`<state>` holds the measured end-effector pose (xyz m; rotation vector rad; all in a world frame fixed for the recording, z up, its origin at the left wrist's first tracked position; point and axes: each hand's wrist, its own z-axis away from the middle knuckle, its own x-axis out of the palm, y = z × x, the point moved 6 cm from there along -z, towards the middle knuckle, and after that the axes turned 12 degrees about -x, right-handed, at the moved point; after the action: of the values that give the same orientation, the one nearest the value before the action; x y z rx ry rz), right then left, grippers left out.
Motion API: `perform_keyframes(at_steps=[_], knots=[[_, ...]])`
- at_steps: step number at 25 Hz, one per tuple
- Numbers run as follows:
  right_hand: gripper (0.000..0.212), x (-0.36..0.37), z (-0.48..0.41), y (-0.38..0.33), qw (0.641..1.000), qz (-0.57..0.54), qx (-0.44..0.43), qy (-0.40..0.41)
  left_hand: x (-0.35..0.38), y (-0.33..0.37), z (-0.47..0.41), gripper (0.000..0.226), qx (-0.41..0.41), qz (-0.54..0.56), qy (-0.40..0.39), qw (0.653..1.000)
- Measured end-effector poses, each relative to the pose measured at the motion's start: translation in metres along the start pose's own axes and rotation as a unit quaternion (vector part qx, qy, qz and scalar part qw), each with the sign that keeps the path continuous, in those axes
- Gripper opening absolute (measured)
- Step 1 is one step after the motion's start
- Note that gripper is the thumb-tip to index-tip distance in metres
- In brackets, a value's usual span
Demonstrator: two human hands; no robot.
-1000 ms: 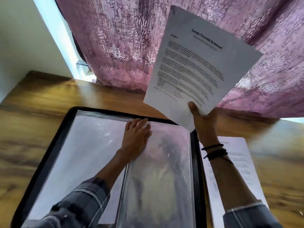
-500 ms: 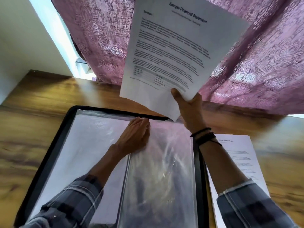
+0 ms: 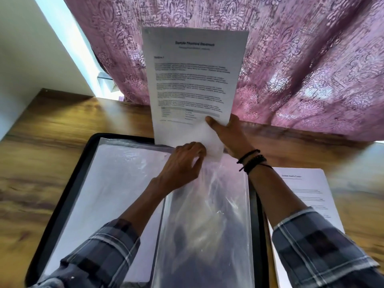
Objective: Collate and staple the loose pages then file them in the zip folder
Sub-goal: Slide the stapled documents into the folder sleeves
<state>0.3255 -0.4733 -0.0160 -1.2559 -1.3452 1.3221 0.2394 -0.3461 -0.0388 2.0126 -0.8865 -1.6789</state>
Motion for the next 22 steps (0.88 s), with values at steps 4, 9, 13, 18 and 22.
perform_keyframes(at_steps=[4,9,13,18,22], knots=[[0.03,-0.032,0.008,0.014,0.998,0.06,-0.006,-0.007,0.001,-0.001,-0.001,0.027,-0.034,0.024,-0.032,0.999],[0.029,-0.073,0.023,0.027,0.993,0.101,-0.019,0.058,-0.004,-0.027,-0.008,0.029,-0.102,-0.06,-0.078,0.99],[0.024,-0.076,0.022,0.029,0.993,0.089,-0.034,0.066,-0.012,-0.044,-0.009,0.024,-0.106,-0.078,-0.044,0.99],[0.028,-0.077,0.008,0.036,0.996,0.069,-0.017,0.055,-0.009,-0.069,-0.006,0.017,-0.155,-0.043,0.002,0.987],[0.039,-0.08,0.002,0.054,0.997,0.074,0.008,0.001,-0.006,-0.071,-0.001,0.008,-0.151,-0.029,0.043,0.987]])
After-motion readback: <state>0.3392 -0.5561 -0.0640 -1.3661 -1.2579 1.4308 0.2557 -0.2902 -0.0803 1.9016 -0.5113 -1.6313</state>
